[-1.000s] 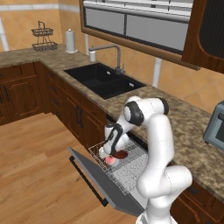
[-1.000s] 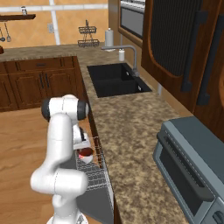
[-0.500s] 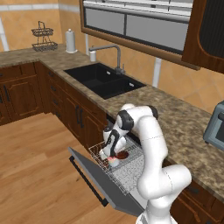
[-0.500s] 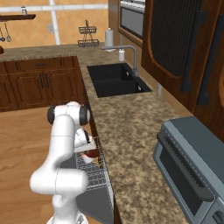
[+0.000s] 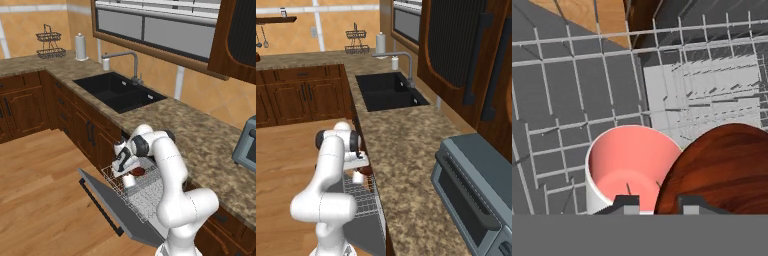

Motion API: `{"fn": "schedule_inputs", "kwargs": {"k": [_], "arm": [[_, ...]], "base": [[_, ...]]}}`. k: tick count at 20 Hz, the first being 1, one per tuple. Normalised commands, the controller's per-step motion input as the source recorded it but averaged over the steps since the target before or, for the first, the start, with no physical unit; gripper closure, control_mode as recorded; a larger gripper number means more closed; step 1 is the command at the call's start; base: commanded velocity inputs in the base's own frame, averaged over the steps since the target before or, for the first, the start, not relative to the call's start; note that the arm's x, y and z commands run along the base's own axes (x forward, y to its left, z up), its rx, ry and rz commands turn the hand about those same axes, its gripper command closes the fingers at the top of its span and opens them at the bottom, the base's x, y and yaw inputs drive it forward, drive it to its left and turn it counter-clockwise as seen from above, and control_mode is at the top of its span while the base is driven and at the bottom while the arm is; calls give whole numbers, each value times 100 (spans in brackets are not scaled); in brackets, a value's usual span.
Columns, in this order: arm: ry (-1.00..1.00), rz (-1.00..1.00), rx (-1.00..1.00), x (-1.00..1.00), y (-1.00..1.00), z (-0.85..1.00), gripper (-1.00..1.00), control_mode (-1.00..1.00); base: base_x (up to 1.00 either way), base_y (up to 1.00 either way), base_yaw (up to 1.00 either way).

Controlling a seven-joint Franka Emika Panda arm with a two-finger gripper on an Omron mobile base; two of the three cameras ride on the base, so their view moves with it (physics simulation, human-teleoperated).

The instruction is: Pick up the cup and bowl from the counter, place them in the dishwasher, and close the dishwasher door.

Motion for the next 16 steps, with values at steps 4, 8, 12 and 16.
{"fn": "schedule_inputs", "kwargs": {"k": [4,8,12,16], "arm": [[14,0,0,-3,1,-48,-100,-100],[3,0,0,-47,23,-5,-100,-100],[0,-1,0,-99,51,17,-100,-100],[0,-15,5,-94,3,72,-100,-100]], "base": [[0,0,0],[0,0,0],[0,0,0],[0,0,0]]}}
